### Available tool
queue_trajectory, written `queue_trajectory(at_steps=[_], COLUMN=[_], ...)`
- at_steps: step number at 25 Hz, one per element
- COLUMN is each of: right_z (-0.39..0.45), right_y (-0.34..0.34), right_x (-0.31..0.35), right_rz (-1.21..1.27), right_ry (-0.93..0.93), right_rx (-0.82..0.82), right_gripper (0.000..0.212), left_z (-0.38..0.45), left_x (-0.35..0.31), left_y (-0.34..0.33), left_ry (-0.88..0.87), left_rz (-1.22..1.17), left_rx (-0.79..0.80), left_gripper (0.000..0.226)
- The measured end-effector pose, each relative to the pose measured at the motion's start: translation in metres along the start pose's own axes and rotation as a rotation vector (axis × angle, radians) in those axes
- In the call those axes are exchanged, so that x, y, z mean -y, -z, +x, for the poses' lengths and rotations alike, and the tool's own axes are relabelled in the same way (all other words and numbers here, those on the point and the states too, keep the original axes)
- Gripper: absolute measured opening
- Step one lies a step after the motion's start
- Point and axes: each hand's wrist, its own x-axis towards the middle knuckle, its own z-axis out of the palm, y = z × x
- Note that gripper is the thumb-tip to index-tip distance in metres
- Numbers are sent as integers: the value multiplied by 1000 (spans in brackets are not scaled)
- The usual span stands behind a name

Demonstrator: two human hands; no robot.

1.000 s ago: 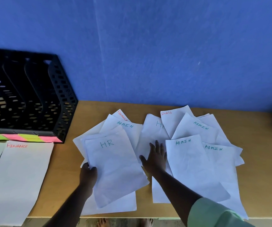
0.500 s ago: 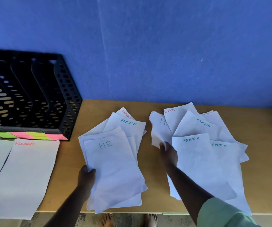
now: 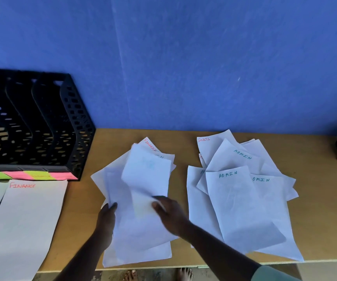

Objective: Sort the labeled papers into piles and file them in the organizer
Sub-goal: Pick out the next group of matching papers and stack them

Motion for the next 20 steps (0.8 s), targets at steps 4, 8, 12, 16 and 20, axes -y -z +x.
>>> queue_trajectory(at_steps=[4, 8, 12, 16, 20], right_z=[-9, -12, -7, 8, 16], right_y=[-42, -45, -14, 21, 38], right_x=[-8, -17, -20, -8, 6], right_rz=[-177, -168, -112, 99, 454], right_ry=[74, 66, -43, -348, -291], right_rx=[219, 186, -140, -162, -209], right_gripper=[54, 61, 38, 70, 44], left_z=[-1, -11, -14, -18, -33], left_x=[-3, 5, 8, -2, -24], left_y=[6, 1, 1, 3, -18], left_ry=[51, -112, -189, -293, -366], left_rz=[-110, 222, 300, 246, 172], left_rx=[252, 82, -24, 106, 234], left_gripper=[43, 15, 38, 49, 38])
